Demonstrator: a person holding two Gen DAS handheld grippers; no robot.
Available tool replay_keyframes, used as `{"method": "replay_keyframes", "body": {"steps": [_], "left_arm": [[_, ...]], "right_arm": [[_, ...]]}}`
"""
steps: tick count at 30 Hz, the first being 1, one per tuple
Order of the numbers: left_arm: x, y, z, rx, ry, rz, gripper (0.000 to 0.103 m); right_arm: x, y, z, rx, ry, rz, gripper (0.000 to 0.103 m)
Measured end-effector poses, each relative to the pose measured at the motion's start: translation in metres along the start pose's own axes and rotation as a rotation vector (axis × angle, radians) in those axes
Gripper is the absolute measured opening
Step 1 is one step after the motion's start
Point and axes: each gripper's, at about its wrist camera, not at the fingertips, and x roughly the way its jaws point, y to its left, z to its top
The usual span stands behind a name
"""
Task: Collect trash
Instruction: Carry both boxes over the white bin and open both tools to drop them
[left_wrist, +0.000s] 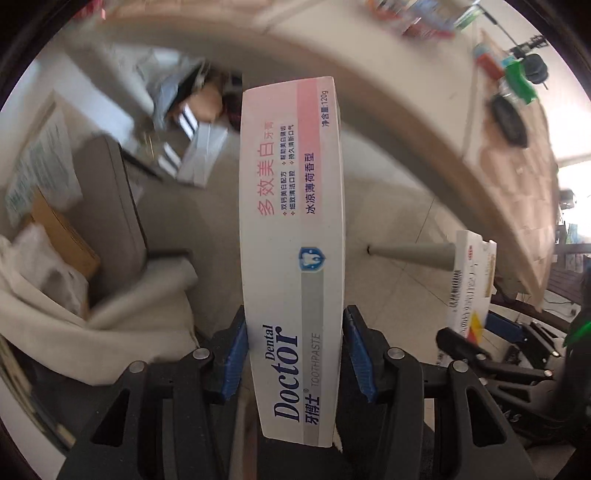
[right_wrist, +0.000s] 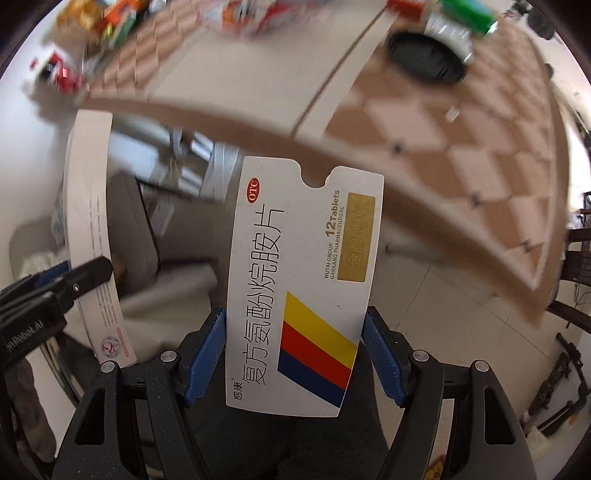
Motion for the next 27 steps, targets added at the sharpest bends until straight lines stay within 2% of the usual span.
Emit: {"method": "replay_keyframes", "body": {"steps": [5, 10, 12, 14, 15, 16, 18, 21, 22, 24, 25, 27], "left_arm": [[0.127, 0.02, 0.01, -0.085, 0.155, -0.095, 0.046], [0.252, 0.032, 0.037, -0.156, 0.263, -0.14, 0.049], [0.291, 0.037, 0.046, -0.171, 0.296, -0.169, 0.049], [0.32, 0.039, 0.052, -0.175, 0.3, -0.164, 0.05], [0.332, 0.041, 0.055, -0.18, 0.301, -0.162, 0.057], [0.343, 0.043, 0.058, -0.189, 0.298, -0.164, 0.071], [0.35, 0.048, 0.063, -0.213, 0.273, -0.167, 0.087], [0.352, 0.055, 0.061, -0.232, 0.23, -0.106, 0.09], [0.349, 0.055, 0.06, -0.228, 0.216, -0.074, 0.098], [0.342, 0.055, 0.056, -0.229, 0.19, -0.019, 0.103], [0.339, 0.057, 0.054, -0.229, 0.176, 0.008, 0.103], [0.33, 0.059, 0.049, -0.215, 0.149, 0.065, 0.103]], "right_arm": [[0.108, -0.004, -0.01, -0.051, 0.108, -0.043, 0.075], [0.217, -0.028, 0.002, -0.049, 0.179, -0.058, 0.075], [0.257, -0.035, 0.008, -0.05, 0.207, -0.056, 0.075], [0.293, -0.045, 0.017, -0.047, 0.241, -0.034, 0.075], [0.308, -0.05, 0.022, -0.042, 0.249, -0.032, 0.075], [0.323, -0.053, 0.025, -0.047, 0.261, -0.025, 0.075], [0.345, -0.057, 0.031, -0.046, 0.273, -0.01, 0.075], [0.369, -0.059, 0.042, -0.048, 0.287, 0.016, 0.076], [0.373, -0.061, 0.045, -0.049, 0.285, 0.012, 0.076], [0.377, -0.06, 0.049, -0.057, 0.29, 0.044, 0.09], [0.377, -0.059, 0.048, -0.063, 0.289, 0.048, 0.103], [0.38, -0.057, 0.054, -0.075, 0.275, 0.032, 0.103]]}}
